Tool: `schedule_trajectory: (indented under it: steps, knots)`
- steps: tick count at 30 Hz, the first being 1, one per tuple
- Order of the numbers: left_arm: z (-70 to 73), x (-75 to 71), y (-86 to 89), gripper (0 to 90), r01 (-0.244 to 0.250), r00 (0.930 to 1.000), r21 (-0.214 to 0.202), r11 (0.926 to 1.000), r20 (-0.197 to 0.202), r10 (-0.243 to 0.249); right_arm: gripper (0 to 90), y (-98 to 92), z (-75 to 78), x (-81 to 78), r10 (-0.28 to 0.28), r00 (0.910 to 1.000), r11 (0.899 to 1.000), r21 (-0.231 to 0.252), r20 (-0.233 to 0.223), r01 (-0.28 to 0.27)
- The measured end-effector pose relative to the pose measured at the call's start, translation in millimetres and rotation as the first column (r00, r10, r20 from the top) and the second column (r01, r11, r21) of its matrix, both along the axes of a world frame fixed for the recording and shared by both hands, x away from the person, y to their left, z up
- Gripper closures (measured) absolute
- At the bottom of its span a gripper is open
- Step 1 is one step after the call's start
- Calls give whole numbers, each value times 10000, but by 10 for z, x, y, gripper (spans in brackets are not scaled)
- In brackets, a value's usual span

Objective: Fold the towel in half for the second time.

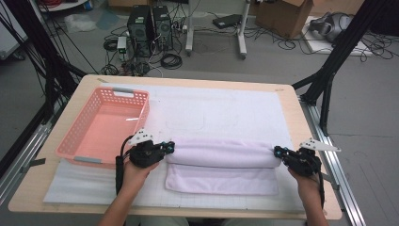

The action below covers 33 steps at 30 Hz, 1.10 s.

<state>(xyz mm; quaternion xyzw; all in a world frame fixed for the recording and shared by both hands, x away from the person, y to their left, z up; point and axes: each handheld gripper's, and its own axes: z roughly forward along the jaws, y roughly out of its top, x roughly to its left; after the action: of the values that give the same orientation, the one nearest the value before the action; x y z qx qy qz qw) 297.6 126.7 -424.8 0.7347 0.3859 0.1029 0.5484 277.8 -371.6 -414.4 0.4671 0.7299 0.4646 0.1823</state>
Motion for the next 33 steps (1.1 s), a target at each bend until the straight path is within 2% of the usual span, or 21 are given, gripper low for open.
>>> schedule_trajectory:
  steps: [9,17,21,23,24,26,27,28,30,31,33]
  knots:
    - [-99,-353,26,846,50,10000,122,9999,-38,-50,830,21,-53,-366,36,10000,9999,-102,69,-35]
    - [-133,-589,26,839,35,10000,256,9997,-12,-35,826,38,-74,-588,128,9999,9996,-247,14,-128]
    - [-131,-626,49,819,55,9998,182,9998,-169,-52,827,51,-80,-691,224,9997,9979,-606,-67,-228]
    - [-108,-630,58,718,-97,9999,-46,9999,-118,96,827,42,-96,-739,244,9995,9969,-740,-222,-260]
    - [-90,-627,65,640,-211,9997,-161,9996,-94,210,816,29,-102,-757,344,9991,9967,-729,-261,-362]
    - [-53,-610,90,542,-336,9994,-425,9985,-51,334,704,6,-86,-787,554,9979,9966,-597,-332,-573]
    - [-40,-602,100,520,-407,9992,-542,9977,-32,406,622,-11,-63,-802,448,9988,9978,-483,-218,-458]
    - [-34,-592,105,512,-454,9990,-606,9971,-5,454,591,-39,-31,-810,322,9994,9993,-161,-145,-325]
    - [-42,-570,101,510,-543,9985,-559,9970,-95,539,583,-85,39,-817,100,9998,9996,259,196,-105]
    - [-55,-558,93,510,-616,9980,-380,9974,-173,610,583,-82,63,-807,-50,9997,9998,196,249,45]
    - [-90,-543,52,518,-719,9959,-72,9974,-550,714,588,-31,52,-754,-248,9997,9993,-268,87,250]
